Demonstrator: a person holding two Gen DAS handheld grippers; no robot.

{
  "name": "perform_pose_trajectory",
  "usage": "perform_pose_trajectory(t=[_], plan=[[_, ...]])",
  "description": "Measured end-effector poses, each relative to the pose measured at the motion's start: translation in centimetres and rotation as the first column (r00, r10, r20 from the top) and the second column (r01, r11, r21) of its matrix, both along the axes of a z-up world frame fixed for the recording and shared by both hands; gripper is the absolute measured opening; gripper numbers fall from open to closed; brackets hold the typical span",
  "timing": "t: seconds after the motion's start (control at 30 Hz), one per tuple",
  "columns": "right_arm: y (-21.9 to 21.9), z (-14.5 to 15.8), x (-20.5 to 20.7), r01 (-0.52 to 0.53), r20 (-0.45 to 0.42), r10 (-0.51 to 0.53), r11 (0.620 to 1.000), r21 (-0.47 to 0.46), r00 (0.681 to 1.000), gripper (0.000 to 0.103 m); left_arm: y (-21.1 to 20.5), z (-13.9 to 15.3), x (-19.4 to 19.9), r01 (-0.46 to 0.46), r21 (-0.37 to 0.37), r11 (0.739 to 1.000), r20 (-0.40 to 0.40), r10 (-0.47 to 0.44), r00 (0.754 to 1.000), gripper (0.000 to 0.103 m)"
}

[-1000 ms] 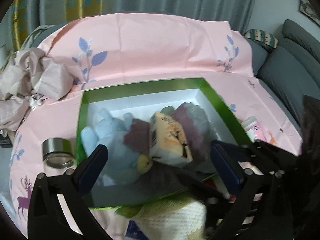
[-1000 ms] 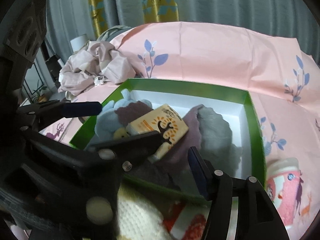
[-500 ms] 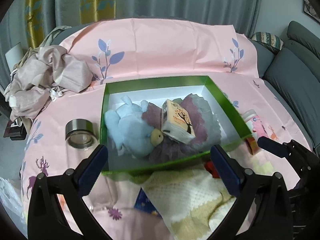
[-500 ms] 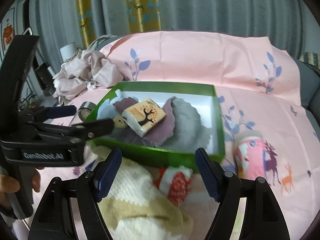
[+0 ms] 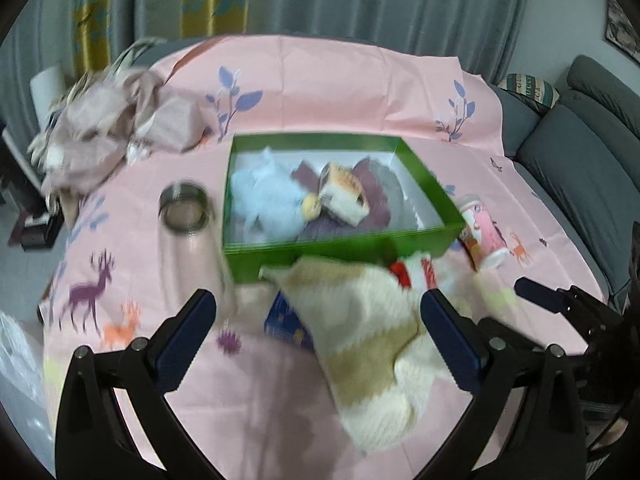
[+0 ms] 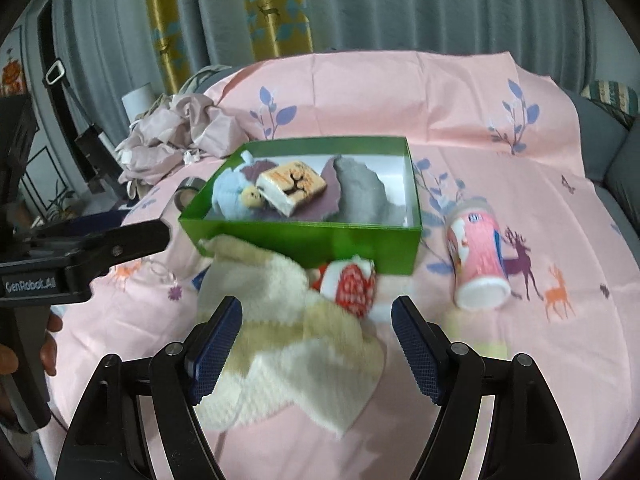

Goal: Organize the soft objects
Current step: 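Reach the right gripper to the cream-and-tan knit towel and grasp it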

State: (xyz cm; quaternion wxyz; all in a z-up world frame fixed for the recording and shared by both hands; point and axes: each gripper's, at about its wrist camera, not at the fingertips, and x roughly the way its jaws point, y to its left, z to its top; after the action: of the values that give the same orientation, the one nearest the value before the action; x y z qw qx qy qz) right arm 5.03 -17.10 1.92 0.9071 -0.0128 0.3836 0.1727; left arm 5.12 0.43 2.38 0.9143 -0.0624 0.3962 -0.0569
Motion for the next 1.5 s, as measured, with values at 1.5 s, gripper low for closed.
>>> perform_pose_trajectory(t=[1.5], plan=[[-2.0,-7.9,0.7,0.014,-0.148,0.009,0.988,0.151,0.989,0.078,-1.8,-9.4,1.4,0.169,-0.461,0.871,-0.128,-0.254,0.959,0.066]])
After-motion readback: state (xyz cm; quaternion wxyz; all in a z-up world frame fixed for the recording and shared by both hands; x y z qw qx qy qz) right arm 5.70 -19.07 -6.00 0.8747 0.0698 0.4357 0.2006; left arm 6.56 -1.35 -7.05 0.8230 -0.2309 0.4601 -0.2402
